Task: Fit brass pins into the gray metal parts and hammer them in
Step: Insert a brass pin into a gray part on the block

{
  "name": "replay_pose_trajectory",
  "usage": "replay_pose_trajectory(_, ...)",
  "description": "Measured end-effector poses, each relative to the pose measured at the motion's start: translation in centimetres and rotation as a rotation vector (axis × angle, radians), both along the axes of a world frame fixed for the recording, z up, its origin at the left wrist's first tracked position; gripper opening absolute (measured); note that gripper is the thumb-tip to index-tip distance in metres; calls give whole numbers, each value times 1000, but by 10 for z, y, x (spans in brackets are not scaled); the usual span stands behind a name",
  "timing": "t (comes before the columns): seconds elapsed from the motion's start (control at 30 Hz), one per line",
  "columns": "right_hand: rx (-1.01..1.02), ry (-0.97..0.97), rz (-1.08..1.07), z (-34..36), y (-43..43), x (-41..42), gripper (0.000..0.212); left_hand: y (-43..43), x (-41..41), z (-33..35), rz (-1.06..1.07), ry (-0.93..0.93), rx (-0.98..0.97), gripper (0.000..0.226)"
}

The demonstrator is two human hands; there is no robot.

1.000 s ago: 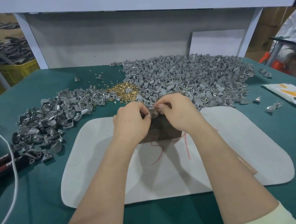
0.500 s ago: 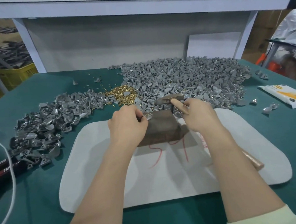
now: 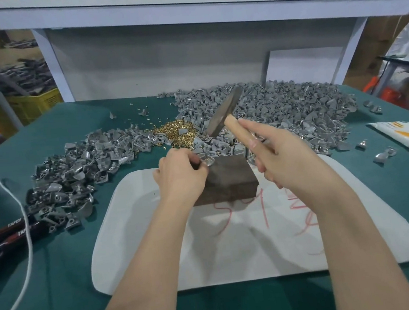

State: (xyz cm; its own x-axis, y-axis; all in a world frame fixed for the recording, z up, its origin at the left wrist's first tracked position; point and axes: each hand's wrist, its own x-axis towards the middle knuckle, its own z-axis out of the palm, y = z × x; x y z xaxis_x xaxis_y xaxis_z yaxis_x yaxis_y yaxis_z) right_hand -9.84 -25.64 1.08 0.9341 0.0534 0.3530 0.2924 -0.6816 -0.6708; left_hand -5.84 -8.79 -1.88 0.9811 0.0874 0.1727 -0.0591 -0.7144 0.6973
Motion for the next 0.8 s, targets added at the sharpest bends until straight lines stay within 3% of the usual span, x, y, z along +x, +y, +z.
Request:
replay_pose_trajectory(0.2, -137, 76, 135, 5, 7, -10, 31, 1, -1, 2, 8, -2, -33, 34)
replay_pose_trajectory(0.4, -81, -46, 75, 9, 1, -5, 38, 2, -1, 2, 11, -10, -53, 34)
replay_pose_trajectory(0.53, -190, 48, 144, 7, 6, -9, 38, 2, 0, 2, -4, -4, -53, 36)
replay_pose_trajectory(0.8, 17, 27, 99, 10, 6, -7, 34, 3, 2, 0, -6, 4, -79, 20)
